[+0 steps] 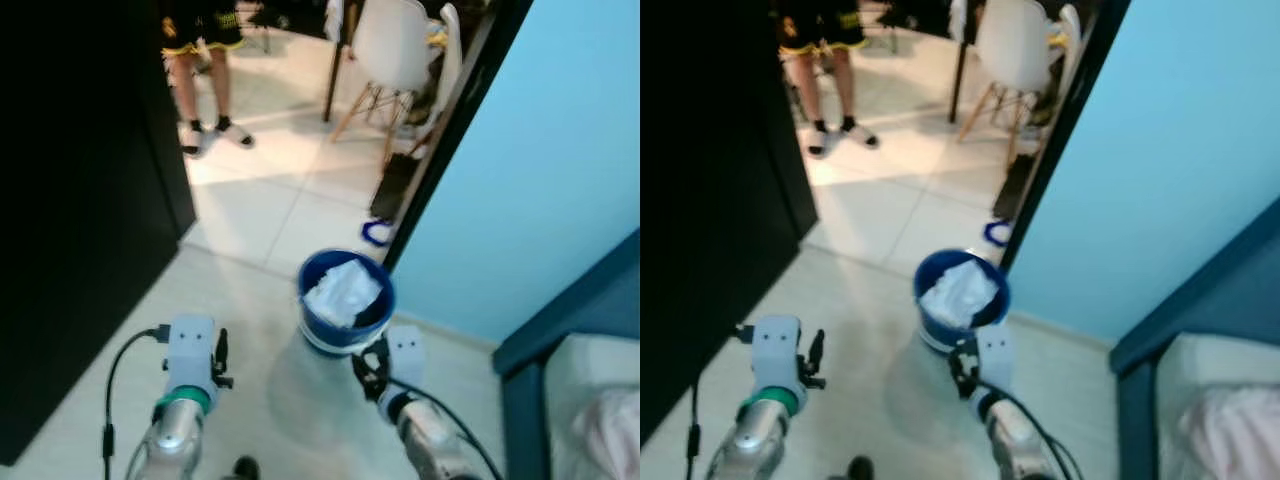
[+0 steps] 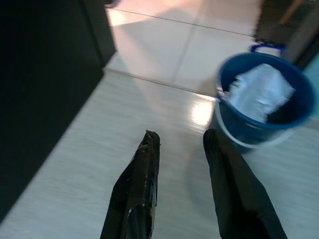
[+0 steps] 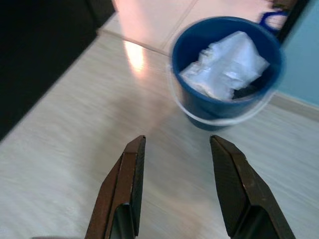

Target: Clean up the room

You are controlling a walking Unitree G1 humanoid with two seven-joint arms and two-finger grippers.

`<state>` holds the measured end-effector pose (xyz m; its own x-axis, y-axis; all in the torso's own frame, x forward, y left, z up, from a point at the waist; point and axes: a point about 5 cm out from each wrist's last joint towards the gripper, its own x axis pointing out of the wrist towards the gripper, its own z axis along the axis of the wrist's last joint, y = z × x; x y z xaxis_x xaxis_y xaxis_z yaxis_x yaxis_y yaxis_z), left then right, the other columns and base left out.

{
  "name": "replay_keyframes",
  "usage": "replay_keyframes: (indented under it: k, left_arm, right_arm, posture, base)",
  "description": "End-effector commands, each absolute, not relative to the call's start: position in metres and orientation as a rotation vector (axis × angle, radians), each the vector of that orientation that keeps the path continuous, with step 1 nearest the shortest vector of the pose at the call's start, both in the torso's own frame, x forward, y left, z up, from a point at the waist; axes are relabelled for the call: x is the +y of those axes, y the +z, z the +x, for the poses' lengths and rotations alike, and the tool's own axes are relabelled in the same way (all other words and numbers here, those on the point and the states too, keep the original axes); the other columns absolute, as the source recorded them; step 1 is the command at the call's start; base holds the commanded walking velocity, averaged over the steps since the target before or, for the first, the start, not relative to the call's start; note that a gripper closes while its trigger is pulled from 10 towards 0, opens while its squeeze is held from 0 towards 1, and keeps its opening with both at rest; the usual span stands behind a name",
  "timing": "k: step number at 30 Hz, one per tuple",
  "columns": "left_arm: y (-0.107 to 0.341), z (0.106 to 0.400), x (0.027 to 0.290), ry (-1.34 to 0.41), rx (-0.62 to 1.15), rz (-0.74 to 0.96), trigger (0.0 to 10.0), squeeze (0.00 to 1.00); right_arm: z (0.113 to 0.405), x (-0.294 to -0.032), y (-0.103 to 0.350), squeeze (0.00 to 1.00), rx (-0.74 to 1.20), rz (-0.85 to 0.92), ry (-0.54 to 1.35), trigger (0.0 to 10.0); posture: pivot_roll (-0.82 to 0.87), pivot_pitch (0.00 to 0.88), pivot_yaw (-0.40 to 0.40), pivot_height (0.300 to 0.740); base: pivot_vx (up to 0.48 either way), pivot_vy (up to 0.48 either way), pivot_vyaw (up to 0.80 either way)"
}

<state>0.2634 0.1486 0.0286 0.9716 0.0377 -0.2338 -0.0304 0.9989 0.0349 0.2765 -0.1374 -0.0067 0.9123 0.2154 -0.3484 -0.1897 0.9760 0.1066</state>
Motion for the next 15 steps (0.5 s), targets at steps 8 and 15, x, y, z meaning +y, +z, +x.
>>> replay_keyframes:
  k: [8,15]
  left_arm:
    - [0.0264,0.2646,0.1449,0.021,0.247,0.026,10.0,0.0]
    - [0.0257,0.2659,0.1466,0.027,0.253,0.047,10.0,0.0]
  right_arm:
    - [0.273,-0.1408,-0.0114,0.0,0.393,0.079,0.189,10.0]
    - [0.2738,-0.1409,-0.0106,0.0,0.389,0.071,0.187,10.0]
  posture:
    - [0.03,0.034,-0.033,0.74]
    - [0.03,0.026,-0.034,0.74]
  base:
    - [-0.257,0.0,0.0]
    - [-0.036,0.0,0.0]
